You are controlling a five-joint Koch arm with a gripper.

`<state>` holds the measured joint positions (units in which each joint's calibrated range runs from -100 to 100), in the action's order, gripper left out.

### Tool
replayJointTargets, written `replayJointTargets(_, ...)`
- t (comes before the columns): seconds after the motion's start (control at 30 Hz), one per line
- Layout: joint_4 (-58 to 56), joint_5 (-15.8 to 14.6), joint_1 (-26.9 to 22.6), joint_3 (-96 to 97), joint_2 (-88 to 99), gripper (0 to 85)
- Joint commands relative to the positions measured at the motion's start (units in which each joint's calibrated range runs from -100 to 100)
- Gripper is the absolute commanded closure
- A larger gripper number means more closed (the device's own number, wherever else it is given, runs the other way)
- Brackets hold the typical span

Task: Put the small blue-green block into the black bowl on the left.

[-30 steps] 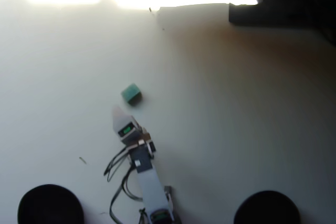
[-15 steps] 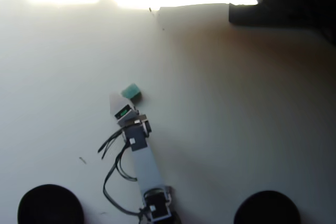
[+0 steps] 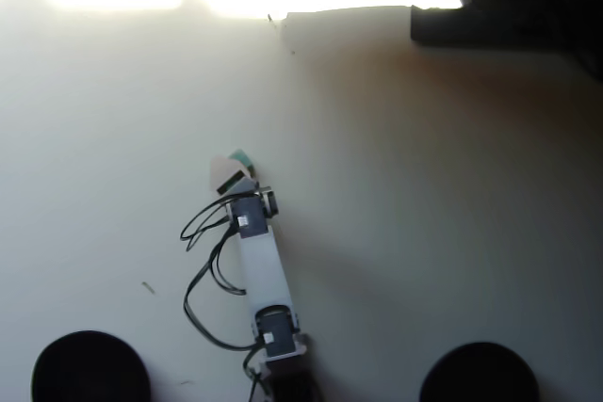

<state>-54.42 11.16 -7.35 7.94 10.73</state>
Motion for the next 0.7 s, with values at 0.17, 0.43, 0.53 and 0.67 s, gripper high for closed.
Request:
replayJointTargets(0.17,-4.6,0.0,-0.6,-11.6,-5.1,39.4)
replayJointTargets(0.43,-5.1,0.5,0.2,-13.3,-10.3,39.2)
replayJointTargets(0.53,-5.0,0.8,0.7,-13.9,-11.3,39.2)
replayJointTargets(0.67,-4.6,0.7,0.9,-14.5,-12.7,44.2)
